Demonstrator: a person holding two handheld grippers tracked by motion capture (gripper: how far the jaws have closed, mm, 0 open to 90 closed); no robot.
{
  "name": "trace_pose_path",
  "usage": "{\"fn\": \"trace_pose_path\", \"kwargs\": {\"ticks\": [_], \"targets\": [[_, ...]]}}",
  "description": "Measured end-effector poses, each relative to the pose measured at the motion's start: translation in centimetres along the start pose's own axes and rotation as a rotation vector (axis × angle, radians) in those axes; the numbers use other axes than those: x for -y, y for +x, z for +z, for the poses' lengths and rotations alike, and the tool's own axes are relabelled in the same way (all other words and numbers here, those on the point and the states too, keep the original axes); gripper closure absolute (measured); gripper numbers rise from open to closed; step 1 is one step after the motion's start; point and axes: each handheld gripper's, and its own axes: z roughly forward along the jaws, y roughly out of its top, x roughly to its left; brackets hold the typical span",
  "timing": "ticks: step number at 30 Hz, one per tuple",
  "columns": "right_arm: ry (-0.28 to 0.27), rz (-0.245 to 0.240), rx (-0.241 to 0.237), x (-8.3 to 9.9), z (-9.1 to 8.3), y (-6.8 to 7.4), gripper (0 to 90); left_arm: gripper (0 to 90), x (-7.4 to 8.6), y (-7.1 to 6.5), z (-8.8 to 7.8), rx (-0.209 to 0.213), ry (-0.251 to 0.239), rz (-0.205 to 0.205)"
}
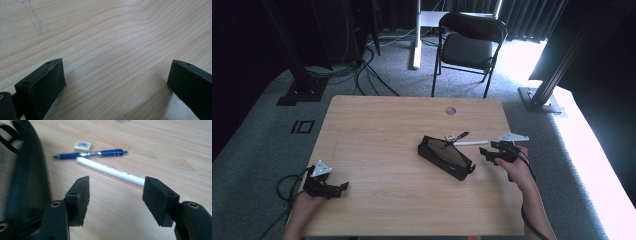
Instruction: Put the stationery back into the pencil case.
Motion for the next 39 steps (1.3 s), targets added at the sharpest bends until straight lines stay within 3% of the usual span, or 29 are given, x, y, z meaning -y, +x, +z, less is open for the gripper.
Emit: {"fn": "trace_pose_path", "kwargs": {"ticks": [8, 11, 13, 14, 19, 25, 27, 34, 37, 39], "targets": [[0.067, -0.081, -0.034, -2.2, 4.9, -1.1, 38.8, 1.6, 0.0, 0.0, 0.0, -0.001, 0.0, 0.0], [0.077, -0.124, -0.068, -2.9, 6.2, -1.2, 39.9, 1.6, 0.0, 0.0, 0.0, -0.001, 0.0, -0.001], [0.097, -0.127, -0.103, -3.3, 6.9, -1.2, 40.7, 1.6, 0.0, 0.0, 0.0, -0.001, 0.0, -0.001], [0.104, -0.144, -0.098, -3.5, 7.3, -1.1, 40.8, 1.6, 0.0, 0.0, 0.0, -0.001, 0.0, -0.001], [0.181, -0.222, -0.096, -3.9, 8.4, -0.6, 42.1, 1.6, 0.0, 0.0, 0.0, -0.001, 0.0, -0.001], [0.233, -0.269, -0.08, -3.4, 8.9, -0.5, 44.3, 1.6, 0.0, 0.0, 0.0, -0.001, 0.0, -0.001], [0.228, -0.291, -0.097, -3.0, 8.9, -0.4, 46.6, 1.7, 0.0, 0.0, 0.0, -0.001, 0.0, -0.001], [0.227, -0.223, -0.153, -2.0, 7.9, 0.0, 52.1, 1.7, 0.0, 0.0, 0.0, -0.001, 0.0, -0.002], [0.231, -0.209, -0.138, -1.5, 7.2, 0.1, 58.7, 1.6, 0.0, 0.0, 0.0, -0.002, 0.0, -0.001], [0.238, -0.196, -0.126, -1.2, 6.6, 0.1, 67.7, 1.7, 0.0, 0.0, 0.0, -0.001, -0.001, -0.002]]}}
